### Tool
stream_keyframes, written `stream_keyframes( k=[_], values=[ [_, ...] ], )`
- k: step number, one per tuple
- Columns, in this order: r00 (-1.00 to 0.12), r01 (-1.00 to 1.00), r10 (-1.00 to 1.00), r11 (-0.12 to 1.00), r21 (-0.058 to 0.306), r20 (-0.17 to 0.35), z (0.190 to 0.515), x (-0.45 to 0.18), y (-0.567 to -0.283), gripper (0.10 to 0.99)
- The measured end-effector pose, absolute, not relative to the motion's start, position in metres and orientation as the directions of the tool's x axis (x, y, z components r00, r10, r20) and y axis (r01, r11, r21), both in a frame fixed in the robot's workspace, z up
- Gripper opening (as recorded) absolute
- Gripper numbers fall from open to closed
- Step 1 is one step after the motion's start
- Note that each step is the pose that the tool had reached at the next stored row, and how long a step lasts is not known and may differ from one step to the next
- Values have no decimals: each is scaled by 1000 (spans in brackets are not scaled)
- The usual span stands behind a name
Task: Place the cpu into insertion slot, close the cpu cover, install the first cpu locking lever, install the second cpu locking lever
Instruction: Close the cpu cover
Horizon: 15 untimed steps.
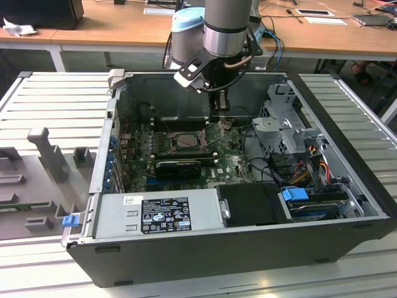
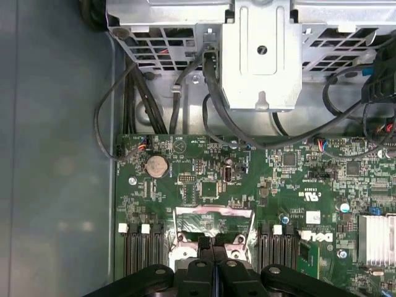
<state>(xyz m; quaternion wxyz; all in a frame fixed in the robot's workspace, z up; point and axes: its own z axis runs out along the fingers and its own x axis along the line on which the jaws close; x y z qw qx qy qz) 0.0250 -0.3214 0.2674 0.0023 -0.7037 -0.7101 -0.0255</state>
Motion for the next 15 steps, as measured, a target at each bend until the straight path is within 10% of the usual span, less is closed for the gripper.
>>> stream_keyframes(
  k=[15],
  values=[
    [-10, 1000, 999, 9, 23, 39, 267, 62, -321, 106]
  ],
)
